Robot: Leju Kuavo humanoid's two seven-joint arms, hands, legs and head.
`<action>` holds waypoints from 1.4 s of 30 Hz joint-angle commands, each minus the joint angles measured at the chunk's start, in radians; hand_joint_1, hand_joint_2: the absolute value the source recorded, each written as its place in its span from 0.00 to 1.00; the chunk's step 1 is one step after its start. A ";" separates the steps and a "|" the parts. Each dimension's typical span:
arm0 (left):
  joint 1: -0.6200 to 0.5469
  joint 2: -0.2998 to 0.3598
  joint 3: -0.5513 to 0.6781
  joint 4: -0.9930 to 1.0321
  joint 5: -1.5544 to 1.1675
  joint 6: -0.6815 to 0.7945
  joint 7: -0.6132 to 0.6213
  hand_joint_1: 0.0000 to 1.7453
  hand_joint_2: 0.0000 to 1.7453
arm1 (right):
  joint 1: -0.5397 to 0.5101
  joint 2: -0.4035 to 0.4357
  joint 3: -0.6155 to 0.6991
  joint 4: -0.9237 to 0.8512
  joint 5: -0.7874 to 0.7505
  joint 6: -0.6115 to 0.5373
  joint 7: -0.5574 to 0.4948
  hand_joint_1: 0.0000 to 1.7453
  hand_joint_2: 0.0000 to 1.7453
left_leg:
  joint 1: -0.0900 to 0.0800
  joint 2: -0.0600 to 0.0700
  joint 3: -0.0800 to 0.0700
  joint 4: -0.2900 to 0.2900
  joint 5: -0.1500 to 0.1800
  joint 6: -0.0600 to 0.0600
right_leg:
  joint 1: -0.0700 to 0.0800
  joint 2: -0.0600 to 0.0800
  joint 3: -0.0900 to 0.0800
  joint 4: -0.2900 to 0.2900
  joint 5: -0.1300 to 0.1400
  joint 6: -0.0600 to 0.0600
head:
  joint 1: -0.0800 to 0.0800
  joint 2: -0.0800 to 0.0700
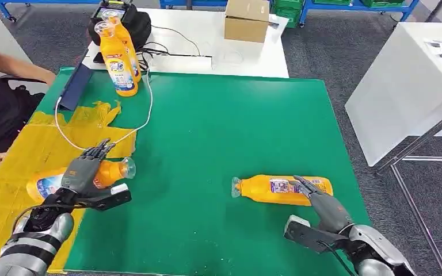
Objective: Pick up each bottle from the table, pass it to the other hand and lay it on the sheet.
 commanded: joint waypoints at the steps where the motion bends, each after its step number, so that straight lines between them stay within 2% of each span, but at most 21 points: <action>1: 0.003 -0.051 -0.011 -0.097 0.245 -0.123 -0.075 0.00 1.00 | -0.172 0.116 0.012 0.266 0.139 -0.001 0.012 0.00 1.00 | 0.000 0.003 0.003 -0.002 0.001 0.002 | 0.001 0.002 0.003 -0.003 0.002 -0.004 | 0.000 0.000; 5: 0.023 -0.053 -0.003 -0.141 0.320 -0.166 -0.092 0.00 1.00 | -0.245 0.156 0.013 0.333 0.248 -0.023 0.023 0.00 1.00 | 0.000 0.003 0.002 -0.002 0.001 0.003 | 0.000 0.001 0.001 -0.002 0.002 -0.003 | 0.000 0.000; 12: 0.021 -0.063 -0.010 -0.144 0.352 -0.190 -0.105 0.00 1.00 | -0.360 0.200 0.043 0.468 0.300 0.019 0.027 0.00 1.00 | 0.000 0.003 0.001 -0.001 0.001 0.002 | 0.001 0.002 0.001 -0.001 0.002 -0.001 | 0.000 0.000; 15: -0.030 -0.087 -0.032 -0.091 0.355 -0.192 -0.119 0.00 1.00 | -0.397 0.187 0.086 0.593 0.294 0.088 0.017 0.00 1.00 | -0.001 0.002 0.003 -0.003 0.002 0.004 | 0.000 0.000 0.003 -0.003 0.002 -0.004 | 0.000 0.000; 16: -0.056 -0.098 -0.045 -0.062 0.359 -0.194 -0.132 0.00 1.00 | -0.413 0.168 0.119 0.656 0.279 0.176 0.008 0.00 1.00 | 0.000 0.000 0.002 -0.001 0.002 0.003 | 0.001 -0.001 0.003 -0.002 0.002 -0.003 | 0.000 0.000; 17: -0.087 -0.113 -0.056 -0.026 0.363 -0.192 -0.140 0.00 1.00 | -0.414 0.142 0.148 0.691 0.273 0.195 -0.005 0.28 1.00 | 0.000 0.001 0.002 -0.001 0.002 0.003 | 0.001 -0.001 0.003 -0.002 0.002 -0.003 | 0.000 0.000; 18: -0.117 -0.130 -0.070 0.003 0.361 -0.191 -0.144 0.00 1.00 | -0.392 0.117 0.158 0.723 0.256 0.213 -0.028 0.28 1.00 | 0.000 -0.001 0.001 0.000 0.002 0.003 | 0.001 -0.002 0.002 -0.001 0.001 -0.001 | 0.000 0.000; 19: -0.139 -0.141 -0.082 0.030 0.363 -0.189 -0.148 0.00 1.00 | -0.385 0.100 0.183 0.750 0.249 0.247 -0.042 0.99 1.00 | 0.000 -0.005 0.001 -0.001 0.003 0.004 | 0.001 -0.006 0.004 -0.002 0.001 -0.003 | 0.000 0.000; 21: -0.178 -0.162 -0.108 0.070 0.374 -0.191 -0.154 0.00 1.00 | -0.326 0.055 0.218 0.754 0.228 0.273 -0.065 1.00 1.00 | -0.001 -0.006 0.001 -0.001 0.003 0.005 | -0.001 -0.007 0.000 -0.002 0.001 -0.003 | 0.000 0.000; 23: -0.193 -0.165 -0.130 0.084 0.385 -0.189 -0.155 0.00 1.00 | -0.275 0.019 0.242 0.739 0.188 0.287 -0.068 1.00 1.00 | -0.001 -0.015 0.004 -0.003 0.004 0.005 | -0.001 -0.016 0.005 -0.006 0.000 -0.004 | 0.000 0.000; 24: -0.194 -0.163 -0.137 0.088 0.392 -0.186 -0.155 0.00 1.00 | -0.261 0.008 0.254 0.731 0.172 0.274 -0.060 1.00 1.00 | -0.001 -0.012 0.005 -0.002 0.004 0.006 | -0.001 -0.014 0.000 -0.006 0.001 -0.004 | 0.000 0.000; 27: -0.189 -0.157 -0.139 0.080 0.404 -0.186 -0.154 0.00 1.00 | -0.251 0.009 0.252 0.714 0.147 0.258 -0.037 1.00 1.00 | 0.000 -0.012 0.008 -0.001 0.003 0.005 | 0.000 -0.013 0.003 -0.007 0.000 -0.003 | 0.000 0.000; 31: -0.151 -0.145 -0.103 0.035 0.468 -0.211 -0.159 0.00 1.00 | -0.287 0.073 0.192 0.696 0.102 0.184 0.018 1.00 1.00 | 0.001 -0.009 0.013 -0.003 0.003 0.005 | 0.000 -0.010 0.008 -0.011 0.002 -0.004 | 0.000 0.000; 32: -0.109 -0.142 -0.049 -0.015 0.569 -0.298 -0.161 0.00 1.00 | -0.299 0.140 0.120 0.683 0.077 0.070 0.005 1.00 1.00 | 0.001 -0.008 0.013 -0.003 0.003 0.004 | 0.000 -0.009 0.008 -0.010 0.002 -0.004 | 0.000 0.000; 34: -0.028 -0.125 0.010 -0.119 0.663 -0.363 -0.142 0.00 1.00 | -0.316 0.236 0.040 0.636 0.040 -0.015 -0.006 1.00 1.00 | 0.000 -0.004 0.014 -0.004 0.003 0.004 | 0.000 -0.006 0.006 -0.010 0.003 -0.005 | 0.000 0.000; 35: 0.030 -0.130 0.070 -0.196 0.773 -0.456 -0.116 0.00 0.00 | -0.302 0.321 -0.041 0.570 -0.021 -0.089 -0.069 1.00 1.00 | 0.001 -0.001 0.015 -0.003 0.001 0.003 | 0.000 -0.002 0.007 -0.009 0.002 -0.003 | 0.000 0.000; 36: 0.127 -0.137 0.145 -0.330 0.927 -0.569 -0.051 0.00 0.00 | -0.274 0.424 -0.112 0.439 -0.116 -0.100 -0.121 1.00 1.00 | 0.000 0.000 0.014 -0.003 0.001 0.003 | 0.001 0.000 0.008 -0.008 0.003 -0.002 | 0.000 0.000; 37: 0.170 -0.129 0.151 -0.394 0.938 -0.579 -0.031 0.00 0.00 | -0.259 0.440 -0.099 0.373 -0.105 -0.090 -0.065 1.00 1.00 | 0.000 0.005 0.015 -0.005 0.001 0.003 | 0.001 0.005 0.008 -0.009 0.004 -0.004 | 0.000 0.000; 38: 0.200 -0.150 0.187 -0.434 1.042 -0.643 0.004 0.00 0.00 | -0.236 0.506 -0.156 0.297 -0.256 -0.085 -0.127 1.00 1.00 | 0.000 0.009 0.015 -0.006 0.001 0.004 | 0.001 0.008 0.014 -0.009 0.004 -0.005 | 0.000 0.000; 40: 0.256 -0.164 0.194 -0.523 1.129 -0.687 0.048 0.00 0.00 | -0.205 0.537 -0.157 0.189 -0.304 -0.083 -0.106 1.00 1.00 | -0.001 0.016 0.013 -0.005 0.000 0.004 | 0.000 0.014 0.009 -0.005 0.005 -0.005 | 0.001 0.000; 42: 0.259 -0.168 0.186 -0.539 1.134 -0.680 0.064 0.00 0.00 | -0.192 0.528 -0.159 0.168 -0.308 -0.081 -0.093 1.00 1.00 | 0.000 0.014 0.011 -0.002 -0.001 0.003 | 0.002 0.013 0.008 -0.002 0.003 -0.003 | 0.000 0.000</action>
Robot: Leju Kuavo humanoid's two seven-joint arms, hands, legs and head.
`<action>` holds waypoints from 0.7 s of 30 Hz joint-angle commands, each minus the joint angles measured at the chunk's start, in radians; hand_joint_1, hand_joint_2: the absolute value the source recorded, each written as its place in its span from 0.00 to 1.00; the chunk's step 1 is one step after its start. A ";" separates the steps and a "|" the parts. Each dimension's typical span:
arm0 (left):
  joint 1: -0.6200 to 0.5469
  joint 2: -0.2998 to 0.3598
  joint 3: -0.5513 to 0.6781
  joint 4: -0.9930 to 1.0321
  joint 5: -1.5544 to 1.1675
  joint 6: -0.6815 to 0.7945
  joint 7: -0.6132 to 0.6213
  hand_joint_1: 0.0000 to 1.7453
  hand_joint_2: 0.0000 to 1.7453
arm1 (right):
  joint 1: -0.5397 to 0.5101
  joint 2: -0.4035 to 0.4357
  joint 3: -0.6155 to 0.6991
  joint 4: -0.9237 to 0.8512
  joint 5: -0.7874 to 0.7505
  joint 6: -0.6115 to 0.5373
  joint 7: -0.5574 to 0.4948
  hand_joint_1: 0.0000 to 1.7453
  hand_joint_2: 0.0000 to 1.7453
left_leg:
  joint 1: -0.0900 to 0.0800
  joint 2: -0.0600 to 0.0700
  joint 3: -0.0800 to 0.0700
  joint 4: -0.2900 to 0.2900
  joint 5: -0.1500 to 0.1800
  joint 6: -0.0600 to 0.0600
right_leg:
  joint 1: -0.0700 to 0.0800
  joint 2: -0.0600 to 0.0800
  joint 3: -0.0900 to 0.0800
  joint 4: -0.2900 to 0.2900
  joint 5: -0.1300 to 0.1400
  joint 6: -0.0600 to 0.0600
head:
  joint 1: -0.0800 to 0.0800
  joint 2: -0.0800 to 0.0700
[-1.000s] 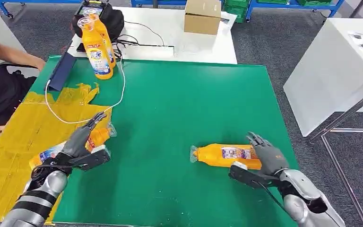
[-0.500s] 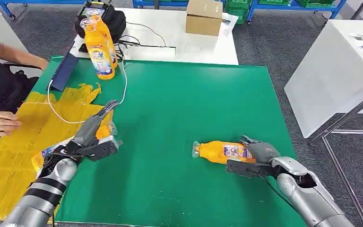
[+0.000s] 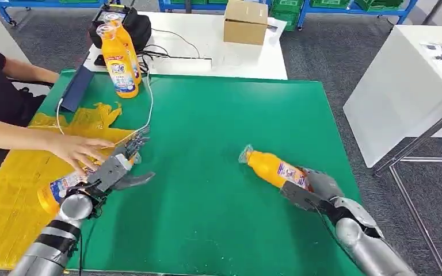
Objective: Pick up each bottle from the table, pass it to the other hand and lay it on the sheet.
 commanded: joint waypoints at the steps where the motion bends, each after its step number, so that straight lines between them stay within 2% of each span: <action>1: 0.223 -0.031 0.170 -0.360 0.255 -0.155 0.134 0.00 0.00 | 0.109 0.327 -0.199 -0.357 -0.225 0.009 -0.013 1.00 1.00 | -0.001 0.007 -0.001 -0.001 -0.001 0.000 | 0.000 0.005 -0.007 0.003 -0.001 -0.005 | -0.002 0.000; 2: 0.218 -0.034 0.168 -0.350 0.295 -0.174 0.130 0.00 0.00 | 0.109 0.333 -0.210 -0.353 -0.255 0.018 -0.048 1.00 1.00 | -0.002 0.005 -0.002 -0.001 -0.001 0.001 | -0.001 0.003 -0.008 0.004 -0.002 -0.007 | -0.003 0.000; 3: 0.241 -0.040 0.156 -0.375 0.451 -0.262 0.180 0.00 1.00 | 0.120 0.366 -0.216 -0.386 -0.305 0.045 -0.093 1.00 1.00 | -0.001 0.000 -0.005 -0.001 0.000 0.001 | -0.001 -0.001 -0.010 0.004 -0.002 -0.005 | -0.002 0.000; 4: 0.264 -0.033 0.126 -0.414 0.466 -0.269 0.185 0.00 1.00 | 0.131 0.377 -0.190 -0.419 -0.296 0.053 -0.095 1.00 1.00 | -0.001 -0.003 -0.006 -0.001 0.000 0.001 | -0.001 -0.005 -0.010 0.003 -0.002 -0.005 | -0.001 0.000; 5: 0.284 -0.035 0.102 -0.455 0.455 -0.258 0.181 0.00 1.00 | 0.148 0.390 -0.157 -0.451 -0.290 0.060 -0.094 1.00 1.00 | 0.000 -0.003 -0.006 -0.001 0.000 0.002 | 0.000 -0.006 -0.018 0.003 -0.003 -0.006 | 0.000 0.000; 7: 0.321 -0.046 0.046 -0.523 0.478 -0.250 0.194 0.00 1.00 | 0.178 0.403 -0.057 -0.499 -0.258 0.066 -0.086 1.00 1.00 | -0.001 -0.003 -0.010 -0.001 0.000 0.001 | -0.001 -0.005 -0.019 0.004 -0.003 -0.005 | -0.001 0.000; 8: 0.332 -0.048 0.007 -0.551 0.482 -0.237 0.199 0.00 1.00 | 0.181 0.413 0.015 -0.507 -0.236 0.056 -0.080 1.00 1.00 | -0.002 0.000 -0.011 -0.001 -0.001 0.002 | -0.002 -0.003 -0.014 0.004 -0.003 -0.008 | 0.000 0.000; 12: 0.310 -0.057 -0.091 -0.559 0.488 -0.216 0.203 0.00 1.00 | 0.103 0.439 0.251 -0.416 -0.183 0.014 -0.034 1.00 1.00 | 0.000 -0.002 -0.012 -0.001 0.000 0.000 | -0.001 -0.005 -0.015 0.004 -0.003 -0.006 | 0.000 0.000; 15: 0.288 -0.062 -0.117 -0.550 0.490 -0.209 0.204 0.00 1.00 | 0.062 0.451 0.323 -0.361 -0.185 -0.006 -0.026 1.00 1.00 | -0.001 0.000 -0.010 -0.002 0.000 0.002 | -0.001 -0.004 -0.014 0.004 -0.003 -0.009 | -0.001 0.000; 21: 0.252 -0.079 -0.165 -0.546 0.477 -0.207 0.203 0.00 1.00 | -0.030 0.439 0.429 -0.259 -0.198 0.013 -0.018 1.00 1.00 | -0.001 -0.002 -0.012 -0.002 0.002 0.002 | -0.001 -0.006 -0.015 0.003 -0.002 -0.007 | -0.001 0.000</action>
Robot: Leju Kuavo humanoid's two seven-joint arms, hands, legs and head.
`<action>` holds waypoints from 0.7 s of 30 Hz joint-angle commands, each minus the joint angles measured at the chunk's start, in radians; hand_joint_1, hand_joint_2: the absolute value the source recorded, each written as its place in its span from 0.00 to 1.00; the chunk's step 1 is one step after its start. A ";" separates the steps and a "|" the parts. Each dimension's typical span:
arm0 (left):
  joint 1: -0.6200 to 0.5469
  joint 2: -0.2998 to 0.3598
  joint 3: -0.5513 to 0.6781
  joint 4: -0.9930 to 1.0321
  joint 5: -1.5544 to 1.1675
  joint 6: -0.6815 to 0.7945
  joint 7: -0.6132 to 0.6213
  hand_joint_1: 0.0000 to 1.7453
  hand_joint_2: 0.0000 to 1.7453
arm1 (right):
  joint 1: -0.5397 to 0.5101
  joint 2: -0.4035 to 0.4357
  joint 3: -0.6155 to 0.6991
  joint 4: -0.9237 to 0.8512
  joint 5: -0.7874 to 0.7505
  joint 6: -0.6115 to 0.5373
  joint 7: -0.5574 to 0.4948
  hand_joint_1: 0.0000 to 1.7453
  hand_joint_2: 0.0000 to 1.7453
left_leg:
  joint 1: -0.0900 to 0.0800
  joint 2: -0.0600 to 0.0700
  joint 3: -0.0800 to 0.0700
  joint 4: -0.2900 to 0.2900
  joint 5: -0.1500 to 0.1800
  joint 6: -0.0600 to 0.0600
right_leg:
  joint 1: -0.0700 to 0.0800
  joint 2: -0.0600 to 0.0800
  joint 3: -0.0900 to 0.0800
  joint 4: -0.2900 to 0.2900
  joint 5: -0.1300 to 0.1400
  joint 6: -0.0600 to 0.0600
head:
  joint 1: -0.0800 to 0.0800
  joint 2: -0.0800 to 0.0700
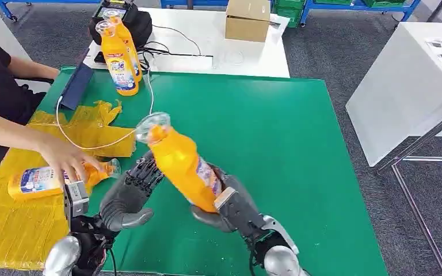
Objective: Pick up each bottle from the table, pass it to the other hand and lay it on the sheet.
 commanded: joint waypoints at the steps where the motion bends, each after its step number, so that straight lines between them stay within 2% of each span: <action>1: -0.056 -0.013 -0.111 -0.005 -0.022 0.010 0.002 0.00 1.00 | -0.146 0.008 0.224 0.172 -0.013 0.009 0.012 1.00 1.00 | -0.001 0.001 0.002 -0.001 0.001 0.002 | 0.000 0.000 0.000 -0.001 0.000 -0.003 | 0.000 0.000; 4: -0.061 -0.015 -0.134 -0.007 -0.036 0.013 -0.002 0.00 1.00 | -0.161 0.011 0.251 0.206 -0.014 0.015 0.014 1.00 1.00 | 0.000 0.001 0.001 -0.001 0.001 0.002 | 0.000 0.001 -0.008 -0.001 0.001 -0.003 | 0.000 0.000; 9: -0.072 -0.021 -0.150 0.001 -0.100 0.055 -0.024 0.00 1.00 | -0.166 0.011 0.288 0.243 -0.010 0.020 0.016 1.00 1.00 | -0.001 0.000 0.003 -0.001 0.000 0.002 | -0.001 0.000 0.003 -0.001 0.000 -0.004 | 0.000 0.000; 13: -0.079 -0.028 -0.146 0.007 -0.114 0.069 -0.027 0.01 1.00 | -0.162 0.010 0.300 0.250 -0.004 0.022 0.018 1.00 1.00 | 0.000 -0.001 0.001 0.000 0.000 0.002 | 0.000 -0.002 0.002 -0.001 0.000 -0.003 | 0.000 0.000; 14: -0.080 -0.030 -0.144 0.005 -0.118 0.072 -0.030 1.00 1.00 | -0.161 0.009 0.301 0.250 -0.001 0.021 0.020 1.00 1.00 | -0.001 -0.001 0.003 -0.001 0.001 0.003 | -0.001 -0.002 0.004 -0.002 0.000 -0.004 | 0.000 0.000; 18: -0.082 -0.031 -0.146 0.003 -0.141 0.072 -0.049 1.00 1.00 | -0.155 0.007 0.295 0.247 0.000 0.021 0.020 1.00 1.00 | -0.001 -0.001 0.002 -0.001 0.001 0.003 | -0.001 -0.003 0.002 -0.001 0.000 -0.004 | 0.000 0.000; 21: -0.081 -0.032 -0.150 -0.002 -0.176 0.081 -0.069 1.00 1.00 | -0.144 0.007 0.287 0.245 0.004 0.019 0.021 1.00 1.00 | -0.001 -0.002 0.001 -0.001 0.001 0.003 | -0.001 -0.003 -0.008 -0.001 0.000 -0.004 | 0.000 0.000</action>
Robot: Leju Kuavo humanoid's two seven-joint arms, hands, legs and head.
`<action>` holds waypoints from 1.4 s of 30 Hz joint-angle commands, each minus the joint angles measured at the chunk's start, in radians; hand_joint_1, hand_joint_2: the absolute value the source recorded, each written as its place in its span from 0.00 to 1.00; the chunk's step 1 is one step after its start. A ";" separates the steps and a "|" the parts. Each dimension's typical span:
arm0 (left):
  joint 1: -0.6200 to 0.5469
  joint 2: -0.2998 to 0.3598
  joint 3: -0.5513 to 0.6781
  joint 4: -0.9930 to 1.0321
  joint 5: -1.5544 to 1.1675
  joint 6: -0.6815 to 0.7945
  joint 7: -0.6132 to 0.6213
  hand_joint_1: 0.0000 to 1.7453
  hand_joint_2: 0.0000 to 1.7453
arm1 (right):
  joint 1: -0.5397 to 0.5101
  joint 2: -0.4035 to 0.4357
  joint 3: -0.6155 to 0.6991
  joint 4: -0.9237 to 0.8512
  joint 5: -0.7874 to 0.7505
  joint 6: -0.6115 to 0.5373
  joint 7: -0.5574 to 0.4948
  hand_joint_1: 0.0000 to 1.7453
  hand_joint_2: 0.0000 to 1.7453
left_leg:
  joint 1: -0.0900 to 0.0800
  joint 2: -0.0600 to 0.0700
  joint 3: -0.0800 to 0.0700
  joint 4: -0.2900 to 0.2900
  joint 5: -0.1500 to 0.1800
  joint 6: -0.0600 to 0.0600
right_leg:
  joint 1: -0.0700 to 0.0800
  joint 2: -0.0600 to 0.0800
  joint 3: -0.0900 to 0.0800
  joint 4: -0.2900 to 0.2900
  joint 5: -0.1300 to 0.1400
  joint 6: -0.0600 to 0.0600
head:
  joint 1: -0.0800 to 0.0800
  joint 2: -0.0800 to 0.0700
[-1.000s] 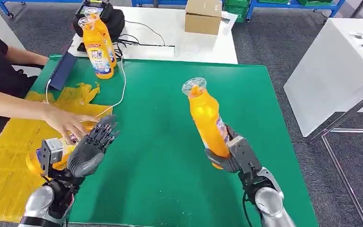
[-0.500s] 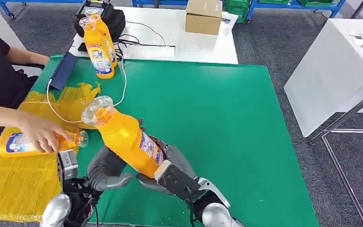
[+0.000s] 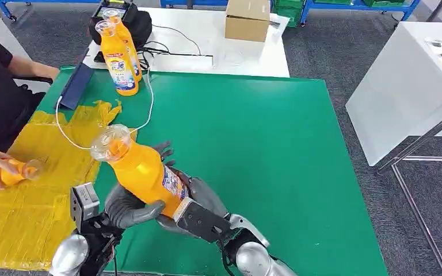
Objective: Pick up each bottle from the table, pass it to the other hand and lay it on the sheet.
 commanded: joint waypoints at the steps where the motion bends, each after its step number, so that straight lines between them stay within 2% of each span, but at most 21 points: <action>1: -0.060 -0.020 -0.092 0.020 -0.061 -0.002 -0.034 1.00 1.00 | -0.013 -0.004 0.081 0.097 0.010 0.014 0.014 1.00 1.00 | 0.000 -0.002 0.001 -0.001 0.001 0.002 | 0.001 -0.002 0.002 -0.001 0.000 -0.004 | 0.000 0.000; 24: -0.050 -0.020 -0.074 -0.003 -0.125 0.028 -0.074 1.00 1.00 | 0.037 -0.003 0.033 0.057 0.031 -0.014 0.005 1.00 1.00 | 0.000 -0.002 0.002 -0.001 0.000 0.002 | 0.000 -0.004 0.003 -0.002 -0.001 -0.004 | 0.000 0.000; 25: -0.085 0.050 0.002 -0.031 -0.781 0.469 -0.144 1.00 1.00 | 0.125 -0.050 -0.060 -0.129 0.081 -0.068 0.040 0.00 1.00 | 0.000 -0.002 0.001 -0.001 0.000 0.002 | 0.000 -0.004 0.002 -0.001 -0.001 -0.004 | 0.000 0.000; 31: -0.142 0.147 0.118 0.193 -1.241 0.716 -0.032 1.00 1.00 | 0.169 -0.130 -0.130 -0.258 0.054 -0.074 0.017 0.00 1.00 | -0.001 -0.001 0.000 -0.002 0.001 0.001 | -0.001 -0.001 0.001 0.000 0.000 -0.003 | 0.000 0.000; 33: -0.150 0.179 0.148 0.278 -1.354 0.781 -0.005 1.00 1.00 | 0.179 -0.153 -0.161 -0.284 0.037 -0.065 -0.003 0.00 1.00 | -0.001 -0.001 0.003 -0.003 0.000 0.002 | 0.000 -0.001 0.012 -0.002 0.000 -0.003 | 0.000 0.000; 35: -0.171 0.230 0.162 0.400 -1.503 0.759 0.091 1.00 1.00 | 0.176 -0.174 -0.169 -0.313 0.019 -0.052 -0.019 0.00 1.00 | -0.002 0.000 0.004 -0.003 0.001 0.002 | -0.001 0.000 0.013 -0.002 0.000 -0.004 | 0.000 0.000; 37: -0.191 0.250 0.164 0.476 -1.539 0.801 0.104 1.00 1.00 | 0.174 -0.180 -0.170 -0.323 0.011 -0.042 -0.015 0.00 1.00 | -0.001 0.001 0.002 -0.002 0.001 0.001 | -0.001 0.000 0.010 0.000 0.000 -0.002 | 0.000 0.000; 42: -0.259 0.330 0.162 0.710 -1.630 0.745 0.162 1.00 1.00 | 0.133 -0.198 -0.144 -0.299 -0.012 -0.022 -0.024 0.00 1.00 | -0.001 0.001 0.002 -0.002 0.001 0.001 | 0.000 0.000 0.010 0.000 0.000 -0.003 | 0.000 0.000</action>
